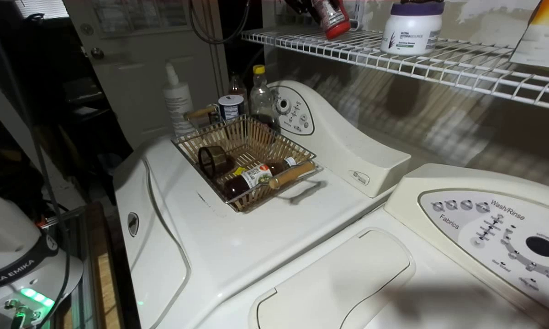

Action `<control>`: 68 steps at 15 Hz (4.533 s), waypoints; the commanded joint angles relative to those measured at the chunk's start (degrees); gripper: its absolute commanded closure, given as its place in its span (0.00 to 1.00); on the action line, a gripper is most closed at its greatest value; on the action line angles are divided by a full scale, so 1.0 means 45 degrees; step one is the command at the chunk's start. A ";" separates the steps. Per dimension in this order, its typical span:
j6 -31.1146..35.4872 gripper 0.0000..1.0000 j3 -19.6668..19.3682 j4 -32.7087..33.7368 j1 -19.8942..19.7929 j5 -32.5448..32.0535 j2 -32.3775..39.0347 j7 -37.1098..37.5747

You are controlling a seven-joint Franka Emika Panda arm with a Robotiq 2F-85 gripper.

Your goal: Put the red bottle upright

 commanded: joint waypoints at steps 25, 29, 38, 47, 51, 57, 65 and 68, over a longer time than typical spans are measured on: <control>-0.5643 0.00 0.0980 0.3748 -0.0312 -0.1993 0.1306 -0.2595; -0.6294 0.00 0.1125 0.4572 -0.0769 0.0186 0.1344 -0.2110; -0.6779 0.00 0.1093 0.4732 -0.1263 0.2928 0.1115 -0.1111; -0.6829 0.00 0.1133 0.5052 -0.1428 0.4068 0.1328 0.3304; -0.6095 0.00 0.1239 0.4932 -0.1659 0.5191 0.1305 0.5304; -0.3921 0.00 0.1112 0.4947 -0.1824 0.6061 0.1877 0.8425; -0.1151 0.00 0.0940 0.4933 -0.1676 0.5810 0.2644 1.2273; -0.1130 0.00 0.0754 0.4877 -0.1611 0.5375 0.2728 1.2195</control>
